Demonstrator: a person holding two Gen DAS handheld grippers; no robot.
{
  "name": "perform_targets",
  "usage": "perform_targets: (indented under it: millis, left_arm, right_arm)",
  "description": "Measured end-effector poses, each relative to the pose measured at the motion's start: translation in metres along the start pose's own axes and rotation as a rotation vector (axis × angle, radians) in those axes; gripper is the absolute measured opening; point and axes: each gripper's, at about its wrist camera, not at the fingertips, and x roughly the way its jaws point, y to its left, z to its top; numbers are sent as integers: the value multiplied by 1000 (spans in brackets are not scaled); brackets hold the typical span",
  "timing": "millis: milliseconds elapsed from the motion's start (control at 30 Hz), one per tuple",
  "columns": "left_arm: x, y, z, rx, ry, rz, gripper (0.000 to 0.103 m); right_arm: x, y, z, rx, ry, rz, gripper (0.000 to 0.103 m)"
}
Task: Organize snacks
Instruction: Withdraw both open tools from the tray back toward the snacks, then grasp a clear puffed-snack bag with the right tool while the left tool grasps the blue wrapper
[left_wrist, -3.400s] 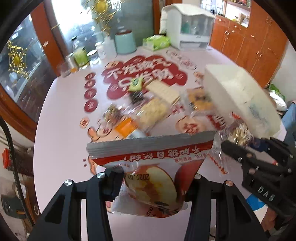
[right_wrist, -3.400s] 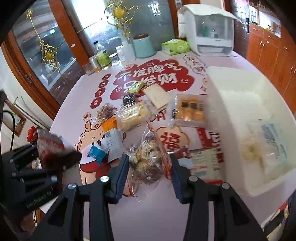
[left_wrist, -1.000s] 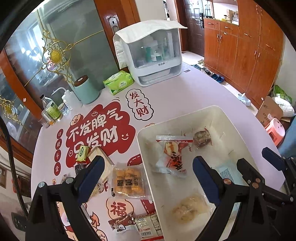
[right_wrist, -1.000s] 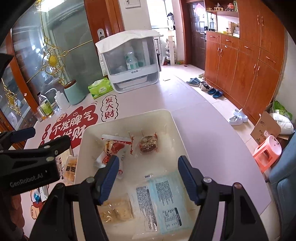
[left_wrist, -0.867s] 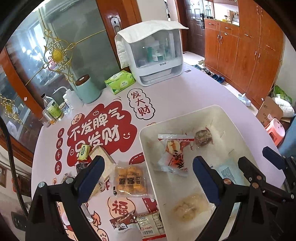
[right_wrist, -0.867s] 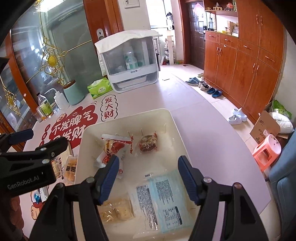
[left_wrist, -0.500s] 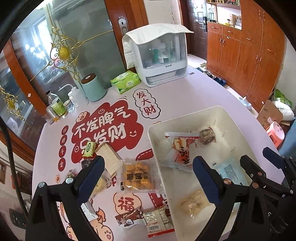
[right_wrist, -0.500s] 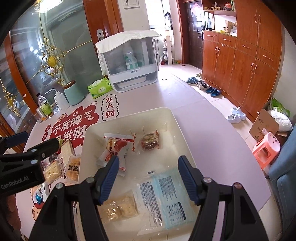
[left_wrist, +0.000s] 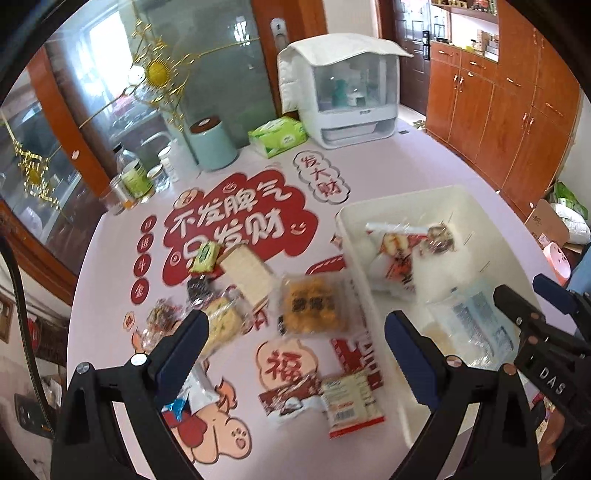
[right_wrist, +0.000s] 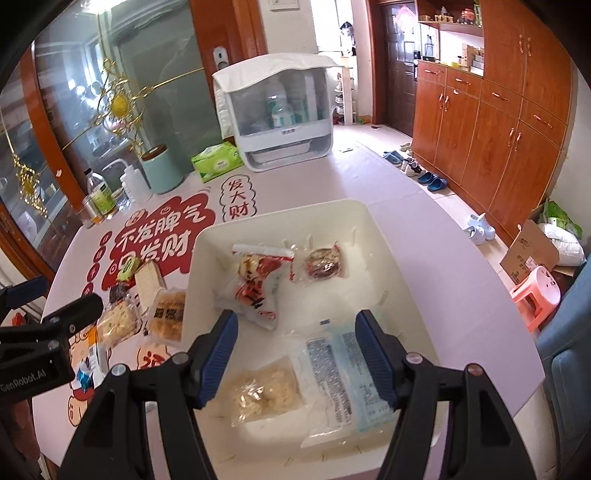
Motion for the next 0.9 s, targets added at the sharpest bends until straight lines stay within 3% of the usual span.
perform_targets:
  millis: [433, 900]
  left_arm:
    - [-2, 80, -44, -99, 42, 73, 96]
    - [25, 195, -93, -306, 131, 176, 96]
  right_arm:
    - [-3, 47, -18, -56, 37, 55, 67]
    - [19, 131, -20, -175, 96, 160, 67]
